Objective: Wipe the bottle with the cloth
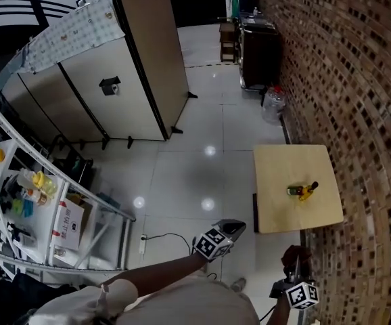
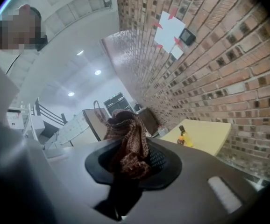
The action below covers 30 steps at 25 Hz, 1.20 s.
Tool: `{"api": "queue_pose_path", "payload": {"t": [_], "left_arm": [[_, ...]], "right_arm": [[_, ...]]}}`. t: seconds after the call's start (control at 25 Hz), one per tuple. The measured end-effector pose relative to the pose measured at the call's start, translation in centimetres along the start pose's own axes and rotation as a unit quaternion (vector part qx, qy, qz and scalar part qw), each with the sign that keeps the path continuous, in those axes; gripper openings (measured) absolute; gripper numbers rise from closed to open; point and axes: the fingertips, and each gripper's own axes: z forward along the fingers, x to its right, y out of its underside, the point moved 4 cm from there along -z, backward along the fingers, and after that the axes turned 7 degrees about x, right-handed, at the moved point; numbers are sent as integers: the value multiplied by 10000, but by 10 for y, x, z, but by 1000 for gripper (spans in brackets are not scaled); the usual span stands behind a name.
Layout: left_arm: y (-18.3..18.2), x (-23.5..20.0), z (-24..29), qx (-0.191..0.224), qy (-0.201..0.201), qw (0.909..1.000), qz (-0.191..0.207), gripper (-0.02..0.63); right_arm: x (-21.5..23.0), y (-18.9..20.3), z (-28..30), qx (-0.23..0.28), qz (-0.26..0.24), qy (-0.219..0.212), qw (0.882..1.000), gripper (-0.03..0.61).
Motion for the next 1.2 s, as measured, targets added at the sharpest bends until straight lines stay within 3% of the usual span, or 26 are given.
{"api": "queue_pose_path", "payload": {"t": [0.2,0.48,0.68,0.92,1.2], "left_arm": [[-17,-6,6,80,531,9982,251,17],[-14,-1,24,-428,1298,9896,448,17],[-21,2,40,-401,1271,9905,339,15],[8,44,61,-457,1175,9912,-401,15],[11,74,62,-284,1333,9905,-184,15]], "right_arm": [[-36,-1,22,-73,-455,-170,9988,80],[-33,-5,3,58,-623,346,9974,80],[-17,-19,-2,223,-794,581,9949,81],[14,-31,-39,350,-635,845,9938,81],[34,-25,-57,216,-801,1009,9914,81]]}}
